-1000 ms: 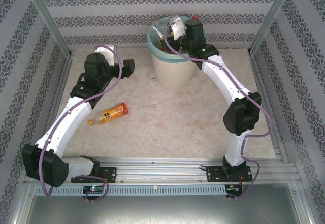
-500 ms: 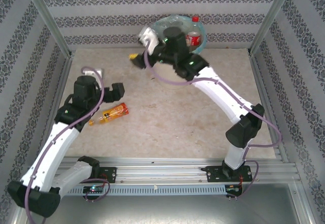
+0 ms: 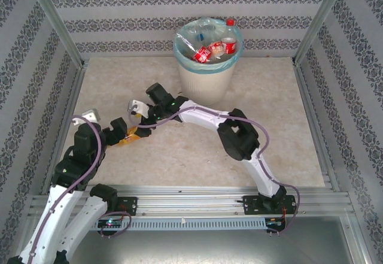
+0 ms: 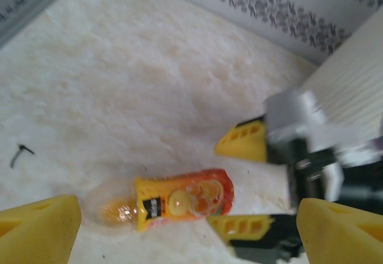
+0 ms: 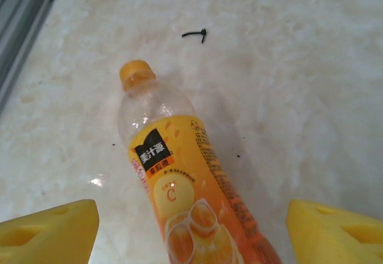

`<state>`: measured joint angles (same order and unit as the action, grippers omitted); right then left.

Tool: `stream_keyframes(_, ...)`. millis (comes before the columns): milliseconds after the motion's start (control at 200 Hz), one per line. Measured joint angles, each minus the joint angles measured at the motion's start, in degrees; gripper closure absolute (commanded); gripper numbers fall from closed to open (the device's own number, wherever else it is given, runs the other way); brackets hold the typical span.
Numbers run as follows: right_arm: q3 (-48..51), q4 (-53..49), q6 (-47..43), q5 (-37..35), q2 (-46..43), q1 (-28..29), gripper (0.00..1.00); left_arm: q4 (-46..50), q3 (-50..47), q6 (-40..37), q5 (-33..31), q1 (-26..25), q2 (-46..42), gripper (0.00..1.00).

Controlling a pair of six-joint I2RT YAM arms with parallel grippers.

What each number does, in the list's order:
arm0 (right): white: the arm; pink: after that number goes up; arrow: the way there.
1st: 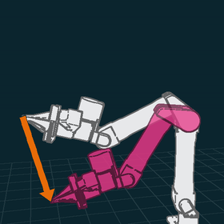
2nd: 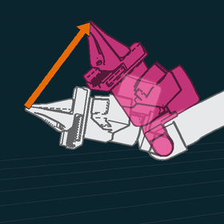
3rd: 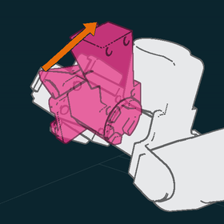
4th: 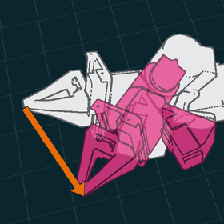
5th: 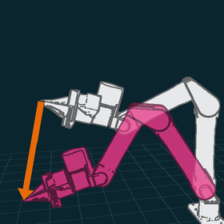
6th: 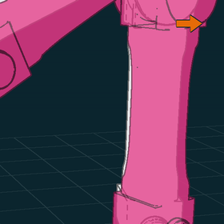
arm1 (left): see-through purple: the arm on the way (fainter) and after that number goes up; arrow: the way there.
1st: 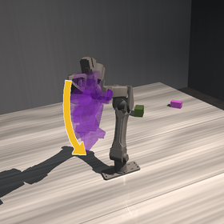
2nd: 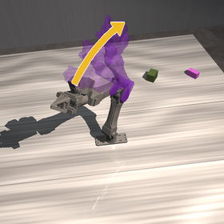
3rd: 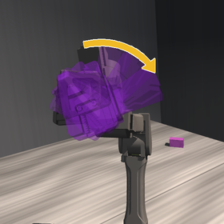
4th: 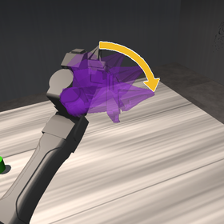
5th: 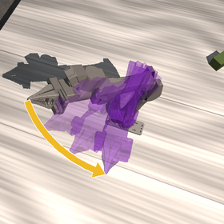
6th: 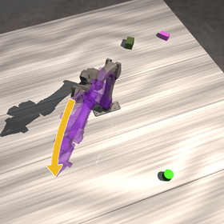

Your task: Put the plastic bottles in the bin

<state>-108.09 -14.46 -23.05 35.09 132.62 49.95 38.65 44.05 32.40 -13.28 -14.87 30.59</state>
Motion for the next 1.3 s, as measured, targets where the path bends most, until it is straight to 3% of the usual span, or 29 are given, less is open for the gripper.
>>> stream_keyframes(175,-7.34,-5.6,-3.87,-0.81,7.06,1.95,0.17,-0.07,-0.07,-0.26,-2.56,0.0,0.07,0.06)
stream_keyframes(450,-17.66,-17.46,-8.98,-3.8,9.33,2.8,0.24,-0.66,-0.44,-0.52,-3.76,0.0,0.57,0.06)
stream_keyframes(734,-21.88,-24.0,-13.14,-9.44,12.28,4.44,0.2,-0.66,-1.44,-1.84,-5.44,0.13,0.37,0.05)
stream_keyframes(1104,-25.38,-28.5,-16.48,-14.69,14.58,5.05,0.35,-0.55,-3.13,-3.72,-6.93,0.39,-2.36,0.04)
stream_keyframes(1299,-25.38,-28.63,-17.25,-16.37,14.58,5.05,0.33,-0.79,-3.32,-5.44,-6.73,0.39,-2.58,0.03)
